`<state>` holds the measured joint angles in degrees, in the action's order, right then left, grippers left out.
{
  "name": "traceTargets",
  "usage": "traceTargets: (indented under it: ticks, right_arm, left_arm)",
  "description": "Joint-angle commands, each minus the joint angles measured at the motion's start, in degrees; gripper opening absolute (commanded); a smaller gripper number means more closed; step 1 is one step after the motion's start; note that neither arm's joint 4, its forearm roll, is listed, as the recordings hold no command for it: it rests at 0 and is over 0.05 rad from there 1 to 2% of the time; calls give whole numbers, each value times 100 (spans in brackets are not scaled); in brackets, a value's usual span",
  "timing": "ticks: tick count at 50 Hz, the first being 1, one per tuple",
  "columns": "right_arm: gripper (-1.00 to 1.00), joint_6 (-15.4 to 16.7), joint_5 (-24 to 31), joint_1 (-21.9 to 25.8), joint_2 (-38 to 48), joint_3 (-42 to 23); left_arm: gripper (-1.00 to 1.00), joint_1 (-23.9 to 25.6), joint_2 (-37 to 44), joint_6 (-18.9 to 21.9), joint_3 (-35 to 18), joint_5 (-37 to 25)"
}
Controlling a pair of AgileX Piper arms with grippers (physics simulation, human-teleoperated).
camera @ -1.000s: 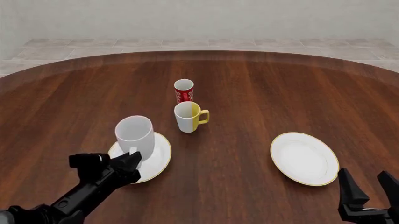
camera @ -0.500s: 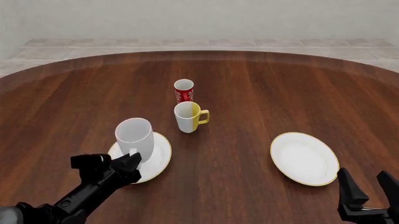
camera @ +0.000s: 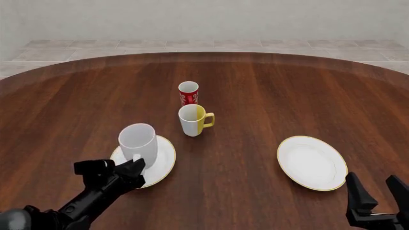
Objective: Put the white mug on the left plate.
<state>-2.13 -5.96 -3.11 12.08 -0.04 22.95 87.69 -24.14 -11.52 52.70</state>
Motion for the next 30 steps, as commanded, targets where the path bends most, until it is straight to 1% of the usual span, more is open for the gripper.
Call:
traceTargets:
  ticks: [1, 17, 18, 30]
  right_arm:
    - [100, -1, 30, 4, -25, 1]
    - [100, 11, 145, -17, -138, 0]
    - [100, 11, 145, -17, -138, 0]
    - [100, 16, 193, -27, -191, -1]
  left_arm:
    - [-100, 5, 112, -1, -15, 108]
    - [-100, 18, 203, -8, -50, 109]
    - [100, 18, 212, -9, -54, 110]
    - [100, 69, 148, -16, -76, 59]
